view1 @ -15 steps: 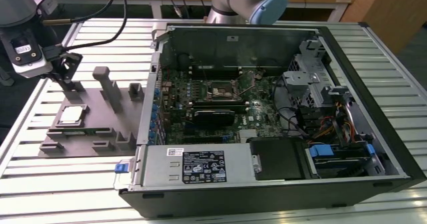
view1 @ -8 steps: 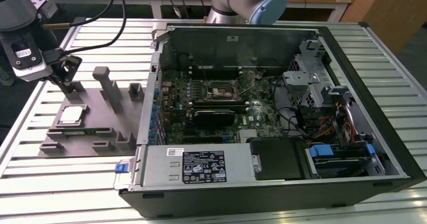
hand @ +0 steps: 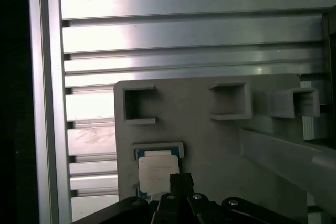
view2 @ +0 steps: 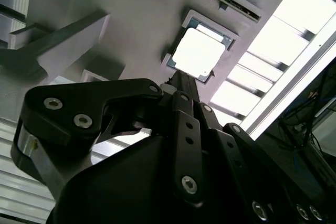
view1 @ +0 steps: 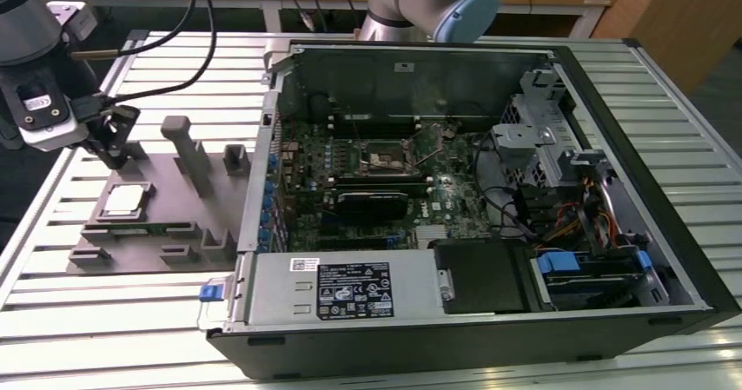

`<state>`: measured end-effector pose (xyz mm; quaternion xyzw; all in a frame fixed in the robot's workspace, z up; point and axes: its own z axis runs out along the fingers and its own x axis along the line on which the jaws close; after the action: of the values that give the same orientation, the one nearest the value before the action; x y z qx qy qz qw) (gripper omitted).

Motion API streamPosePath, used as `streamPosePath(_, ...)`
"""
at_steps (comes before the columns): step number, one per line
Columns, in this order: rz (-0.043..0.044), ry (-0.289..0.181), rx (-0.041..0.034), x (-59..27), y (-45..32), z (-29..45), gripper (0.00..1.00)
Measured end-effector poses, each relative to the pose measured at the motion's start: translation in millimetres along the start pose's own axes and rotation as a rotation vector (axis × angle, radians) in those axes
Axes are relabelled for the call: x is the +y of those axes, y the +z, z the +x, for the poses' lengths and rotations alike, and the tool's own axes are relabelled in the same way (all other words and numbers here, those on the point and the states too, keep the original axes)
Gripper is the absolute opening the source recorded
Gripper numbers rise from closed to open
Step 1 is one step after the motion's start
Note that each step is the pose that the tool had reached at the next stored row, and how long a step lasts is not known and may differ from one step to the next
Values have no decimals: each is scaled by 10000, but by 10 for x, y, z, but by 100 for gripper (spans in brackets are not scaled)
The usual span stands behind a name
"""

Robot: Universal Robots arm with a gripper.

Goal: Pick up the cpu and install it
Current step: 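Pick up the cpu and move it towards the insertion slot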

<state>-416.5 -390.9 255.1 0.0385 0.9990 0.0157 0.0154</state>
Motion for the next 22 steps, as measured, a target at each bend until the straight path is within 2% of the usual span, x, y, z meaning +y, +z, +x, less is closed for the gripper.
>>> streamPosePath(10,0,0,0,-99,101,19,11)
streamPosePath(22,1,1,1,-132,198,34,11)
